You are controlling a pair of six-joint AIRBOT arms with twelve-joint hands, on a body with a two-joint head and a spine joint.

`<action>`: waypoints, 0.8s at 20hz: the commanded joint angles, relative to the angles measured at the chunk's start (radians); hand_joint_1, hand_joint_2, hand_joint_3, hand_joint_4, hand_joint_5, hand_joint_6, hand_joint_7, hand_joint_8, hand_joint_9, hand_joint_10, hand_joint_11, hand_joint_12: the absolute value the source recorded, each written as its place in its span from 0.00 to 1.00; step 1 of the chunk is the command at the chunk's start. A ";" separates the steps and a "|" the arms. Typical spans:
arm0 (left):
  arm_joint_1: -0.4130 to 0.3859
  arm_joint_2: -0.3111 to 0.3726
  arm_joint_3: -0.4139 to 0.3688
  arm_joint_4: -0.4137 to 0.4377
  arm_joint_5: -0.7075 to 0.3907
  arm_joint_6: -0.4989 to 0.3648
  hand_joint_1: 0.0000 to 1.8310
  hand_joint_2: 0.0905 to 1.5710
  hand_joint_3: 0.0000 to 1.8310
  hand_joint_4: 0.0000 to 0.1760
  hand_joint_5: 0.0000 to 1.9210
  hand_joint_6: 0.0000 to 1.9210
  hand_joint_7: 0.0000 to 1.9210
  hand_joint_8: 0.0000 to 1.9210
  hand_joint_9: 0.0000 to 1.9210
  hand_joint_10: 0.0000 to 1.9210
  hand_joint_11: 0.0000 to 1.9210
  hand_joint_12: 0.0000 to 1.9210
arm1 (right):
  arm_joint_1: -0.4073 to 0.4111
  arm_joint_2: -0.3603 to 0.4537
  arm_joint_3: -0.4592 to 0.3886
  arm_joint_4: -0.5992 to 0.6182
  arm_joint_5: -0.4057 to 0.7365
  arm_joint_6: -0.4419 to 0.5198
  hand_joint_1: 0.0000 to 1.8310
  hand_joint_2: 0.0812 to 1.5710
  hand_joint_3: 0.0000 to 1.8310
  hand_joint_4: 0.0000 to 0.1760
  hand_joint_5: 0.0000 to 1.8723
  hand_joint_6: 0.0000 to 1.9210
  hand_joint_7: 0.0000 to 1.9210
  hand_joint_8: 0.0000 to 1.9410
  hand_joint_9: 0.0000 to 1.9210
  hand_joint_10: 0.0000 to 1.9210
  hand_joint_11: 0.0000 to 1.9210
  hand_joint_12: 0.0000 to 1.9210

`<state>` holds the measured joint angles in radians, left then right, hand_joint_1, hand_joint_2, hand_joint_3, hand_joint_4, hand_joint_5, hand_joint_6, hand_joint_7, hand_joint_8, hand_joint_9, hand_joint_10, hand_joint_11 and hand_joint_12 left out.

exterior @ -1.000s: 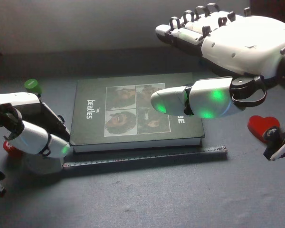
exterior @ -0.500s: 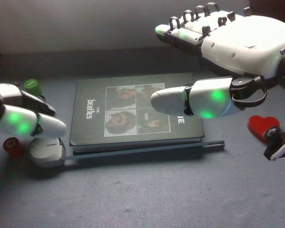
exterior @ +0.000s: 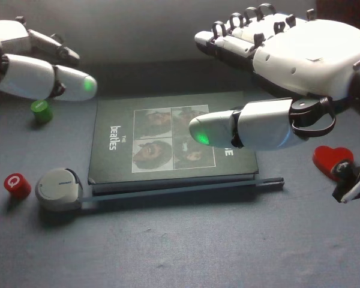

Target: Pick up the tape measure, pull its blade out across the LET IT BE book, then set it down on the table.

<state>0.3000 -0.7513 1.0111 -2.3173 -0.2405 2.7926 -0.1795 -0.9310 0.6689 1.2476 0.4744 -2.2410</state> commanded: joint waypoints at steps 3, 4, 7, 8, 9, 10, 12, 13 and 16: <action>-0.054 0.003 -0.061 0.021 -0.011 -0.007 0.25 0.63 0.00 0.00 0.36 0.02 0.39 0.04 0.38 0.06 0.16 0.45 | 0.007 0.003 -0.006 -0.048 0.049 0.003 0.08 0.69 0.00 0.00 0.26 0.02 0.30 0.03 0.25 0.04 0.08 0.50; -0.077 0.003 -0.097 0.030 -0.040 -0.008 0.28 0.64 0.00 0.00 0.42 0.05 0.39 0.22 0.36 0.40 0.27 0.57 | 0.006 0.003 -0.008 -0.048 0.054 0.001 0.21 0.70 0.00 0.00 0.40 0.04 0.44 0.10 0.38 0.25 0.23 0.65; -0.102 0.016 -0.191 0.172 -0.085 -0.167 0.50 0.69 0.00 0.00 0.36 1.00 0.42 1.00 0.53 1.00 0.60 1.00 | 0.001 -0.003 -0.019 -0.048 0.087 -0.023 0.51 0.68 0.00 0.00 0.52 1.00 0.64 1.00 0.81 1.00 0.90 1.00; -0.102 0.020 -0.212 0.265 -0.088 -0.254 0.51 0.69 0.00 0.00 0.46 1.00 0.50 1.00 0.58 1.00 0.65 1.00 | 0.000 -0.005 -0.021 -0.048 0.102 -0.027 0.47 0.72 0.01 0.00 0.59 1.00 0.73 1.00 0.87 1.00 0.94 1.00; -0.104 0.020 -0.223 0.286 -0.096 -0.268 0.51 0.69 0.00 0.00 0.46 1.00 0.50 1.00 0.58 1.00 0.65 1.00 | -0.002 -0.007 -0.023 -0.048 0.118 -0.031 0.47 0.72 0.01 0.00 0.59 1.00 0.73 1.00 0.87 1.00 0.94 1.00; -0.109 0.020 -0.242 0.287 -0.119 -0.270 0.50 0.70 0.00 0.00 0.56 1.00 0.60 1.00 0.65 1.00 0.72 1.00 | -0.004 -0.009 -0.030 -0.048 0.142 -0.042 0.39 0.78 0.01 0.00 0.67 1.00 0.78 1.00 0.89 1.00 0.96 1.00; -0.105 0.019 -0.270 0.288 -0.149 -0.276 0.41 0.76 0.01 0.00 0.68 1.00 0.75 1.00 0.78 1.00 0.83 1.00 | -0.009 -0.014 -0.052 -0.048 0.201 -0.079 0.31 0.86 0.00 0.95 0.73 1.00 0.81 1.00 0.89 1.00 0.97 1.00; -0.095 0.020 -0.283 0.288 -0.149 -0.276 0.41 0.76 0.01 0.00 0.68 1.00 0.75 1.00 0.78 1.00 0.83 1.00 | -0.012 -0.016 -0.067 -0.048 0.227 -0.098 0.31 0.86 0.00 0.95 0.73 1.00 0.81 1.00 0.89 1.00 0.97 1.00; -0.082 0.017 -0.303 0.303 -0.151 -0.276 0.31 0.84 0.01 0.00 0.71 1.00 0.78 1.00 0.80 1.00 0.86 1.00 | -0.015 -0.019 -0.112 -0.042 0.312 -0.114 0.33 0.89 0.01 1.00 0.71 1.00 0.81 1.00 0.89 1.00 0.97 1.00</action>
<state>0.2287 -0.7338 0.7090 -2.0445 -0.4206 2.5229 -0.2043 -0.9516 0.5549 1.2682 0.7227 -2.3554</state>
